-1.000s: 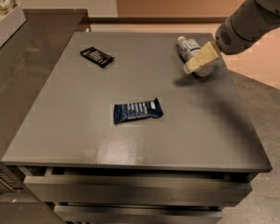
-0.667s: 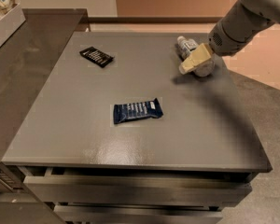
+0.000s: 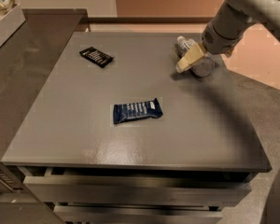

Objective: Move blue plastic bottle near rxbar blueberry

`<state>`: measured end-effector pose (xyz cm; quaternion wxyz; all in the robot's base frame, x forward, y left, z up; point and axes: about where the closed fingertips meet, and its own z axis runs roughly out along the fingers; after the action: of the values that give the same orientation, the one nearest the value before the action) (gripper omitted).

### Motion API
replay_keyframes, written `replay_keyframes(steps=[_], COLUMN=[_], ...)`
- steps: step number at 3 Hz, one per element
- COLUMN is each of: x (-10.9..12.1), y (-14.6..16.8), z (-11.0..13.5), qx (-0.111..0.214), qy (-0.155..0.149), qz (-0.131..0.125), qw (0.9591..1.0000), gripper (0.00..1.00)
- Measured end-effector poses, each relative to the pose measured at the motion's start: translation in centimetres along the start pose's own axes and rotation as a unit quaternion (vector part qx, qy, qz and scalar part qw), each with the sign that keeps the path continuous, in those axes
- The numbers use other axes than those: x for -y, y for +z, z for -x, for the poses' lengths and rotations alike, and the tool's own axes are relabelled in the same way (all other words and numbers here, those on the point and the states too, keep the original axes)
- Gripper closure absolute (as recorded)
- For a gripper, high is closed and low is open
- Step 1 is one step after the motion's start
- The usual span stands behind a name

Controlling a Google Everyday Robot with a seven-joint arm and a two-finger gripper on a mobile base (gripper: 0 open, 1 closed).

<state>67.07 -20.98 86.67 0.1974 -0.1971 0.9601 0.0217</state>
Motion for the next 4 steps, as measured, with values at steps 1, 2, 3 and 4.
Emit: replay_keyframes(steps=[1, 2, 3, 4], x=[0.2, 0.2, 0.1, -0.4], y=[0.6, 1.0, 1.2, 0.7], z=[0.9, 1.5, 1.8, 1.9], qx=[-0.012, -0.022, -0.027, -0.026], qy=[0.0, -0.001, -0.004, -0.024], qz=[-0.001, 0.002, 0.005, 0.006], qw=[0.9999, 0.9997, 0.9996, 0.9994], gripper=[0.17, 0.41, 0.65, 0.87])
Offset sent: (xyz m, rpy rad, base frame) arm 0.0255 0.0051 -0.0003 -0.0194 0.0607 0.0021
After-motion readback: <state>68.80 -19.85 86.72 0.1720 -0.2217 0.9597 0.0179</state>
